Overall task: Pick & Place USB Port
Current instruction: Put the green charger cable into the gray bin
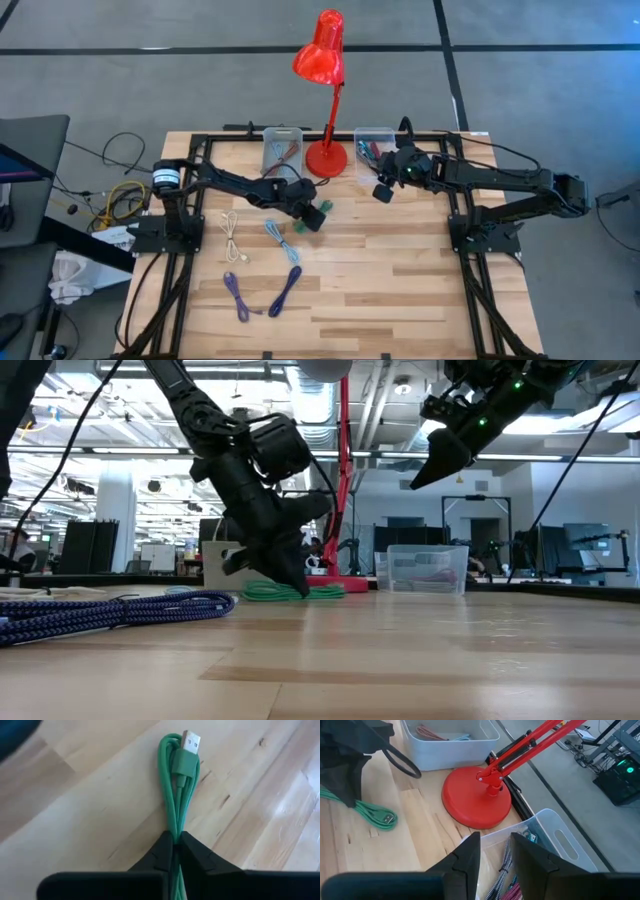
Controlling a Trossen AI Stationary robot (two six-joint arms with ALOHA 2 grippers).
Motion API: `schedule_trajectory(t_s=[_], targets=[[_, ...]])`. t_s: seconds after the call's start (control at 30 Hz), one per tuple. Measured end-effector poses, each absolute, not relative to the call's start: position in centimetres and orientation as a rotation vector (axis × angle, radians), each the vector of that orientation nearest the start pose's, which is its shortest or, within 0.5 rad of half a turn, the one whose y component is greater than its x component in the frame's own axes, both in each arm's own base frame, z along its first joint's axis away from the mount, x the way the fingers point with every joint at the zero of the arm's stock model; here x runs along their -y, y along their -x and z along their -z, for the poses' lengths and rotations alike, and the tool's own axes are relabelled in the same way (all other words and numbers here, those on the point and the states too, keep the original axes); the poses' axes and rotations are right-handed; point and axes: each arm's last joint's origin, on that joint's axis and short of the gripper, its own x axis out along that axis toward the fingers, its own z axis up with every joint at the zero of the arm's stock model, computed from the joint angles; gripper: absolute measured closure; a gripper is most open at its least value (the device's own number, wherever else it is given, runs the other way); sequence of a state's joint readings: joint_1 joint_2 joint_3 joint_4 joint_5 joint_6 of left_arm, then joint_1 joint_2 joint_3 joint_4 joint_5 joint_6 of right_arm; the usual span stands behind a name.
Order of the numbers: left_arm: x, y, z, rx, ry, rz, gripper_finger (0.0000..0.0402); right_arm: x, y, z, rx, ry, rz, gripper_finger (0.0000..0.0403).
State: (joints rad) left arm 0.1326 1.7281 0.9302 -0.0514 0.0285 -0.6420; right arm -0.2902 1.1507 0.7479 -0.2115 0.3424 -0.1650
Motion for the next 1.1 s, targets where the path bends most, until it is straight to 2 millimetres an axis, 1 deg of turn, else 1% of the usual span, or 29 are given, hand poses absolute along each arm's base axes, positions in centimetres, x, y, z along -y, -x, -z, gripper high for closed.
schedule_trajectory(t_s=[0.2, 0.33, 0.57, 0.73, 0.9, 1.0, 1.1], targets=[[-4.3, -32.9, -17.7, -0.752, 0.581, -0.347, 0.0389, 7.8, -22.5, -24.8, -0.686, 0.166, 0.562, 0.0302], [-4.3, -32.6, -19.8, -0.666, 0.546, -0.338, 0.0389, 7.8, -22.5, -24.8, -0.687, 0.166, 0.562, 0.0302], [-4.3, -31.7, -22.4, -0.582, 0.515, -0.322, 0.039, 7.8, -22.5, -24.7, -0.691, 0.165, 0.564, 0.0302], [-4.3, -30.6, -24.6, -0.51, 0.452, -0.335, 0.039, 7.7, -22.2, -24.7, -0.73, 0.222, 0.56, 0.0304], [-4.2, -29.3, -26.3, -0.481, 0.391, -0.373, 0.039, 7.2, -21.4, -25.8, -0.696, 0.248, 0.521, 0.0317], [-4.3, -28.6, -27.1, -0.469, 0.343, -0.392, 0.0389, 6.8, -20.5, -26.7, -0.658, 0.236, 0.483, 0.0328], [-4.5, -28.0, -27.3, -0.49, 0.298, -0.425, 0.039, 6.3, -19.3, -27.7, -0.616, 0.221, 0.459, 0.0337]])
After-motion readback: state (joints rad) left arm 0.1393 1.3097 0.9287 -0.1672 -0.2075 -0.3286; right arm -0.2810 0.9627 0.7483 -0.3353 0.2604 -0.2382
